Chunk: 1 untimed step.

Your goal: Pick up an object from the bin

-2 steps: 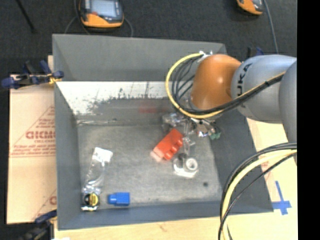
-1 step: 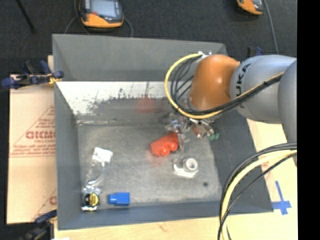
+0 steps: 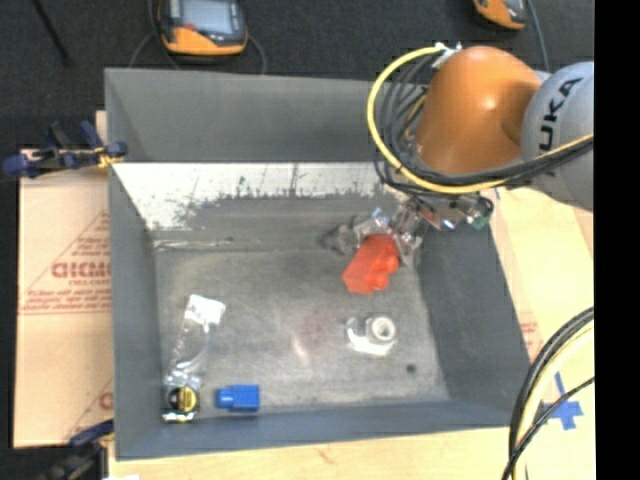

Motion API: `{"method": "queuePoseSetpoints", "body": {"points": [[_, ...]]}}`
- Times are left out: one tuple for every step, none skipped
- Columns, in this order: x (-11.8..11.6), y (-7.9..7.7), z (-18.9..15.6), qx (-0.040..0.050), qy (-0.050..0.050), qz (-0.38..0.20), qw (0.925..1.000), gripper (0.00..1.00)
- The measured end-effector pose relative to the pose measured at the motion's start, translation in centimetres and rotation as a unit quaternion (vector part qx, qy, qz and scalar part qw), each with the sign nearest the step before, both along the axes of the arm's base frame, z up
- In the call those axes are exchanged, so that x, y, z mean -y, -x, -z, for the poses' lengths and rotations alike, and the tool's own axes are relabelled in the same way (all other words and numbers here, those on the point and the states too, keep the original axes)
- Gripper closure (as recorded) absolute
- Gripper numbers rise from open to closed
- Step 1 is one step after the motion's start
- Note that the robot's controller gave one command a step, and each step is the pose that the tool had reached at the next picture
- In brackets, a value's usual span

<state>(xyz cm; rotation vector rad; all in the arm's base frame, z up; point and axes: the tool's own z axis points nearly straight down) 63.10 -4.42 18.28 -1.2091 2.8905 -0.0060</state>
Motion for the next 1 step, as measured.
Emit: {"method": "queuePoseSetpoints", "body": {"points": [[2.44, 0.08, -9.93, 0.0006, -0.002, 0.173, 0.9849, 1.00]]}}
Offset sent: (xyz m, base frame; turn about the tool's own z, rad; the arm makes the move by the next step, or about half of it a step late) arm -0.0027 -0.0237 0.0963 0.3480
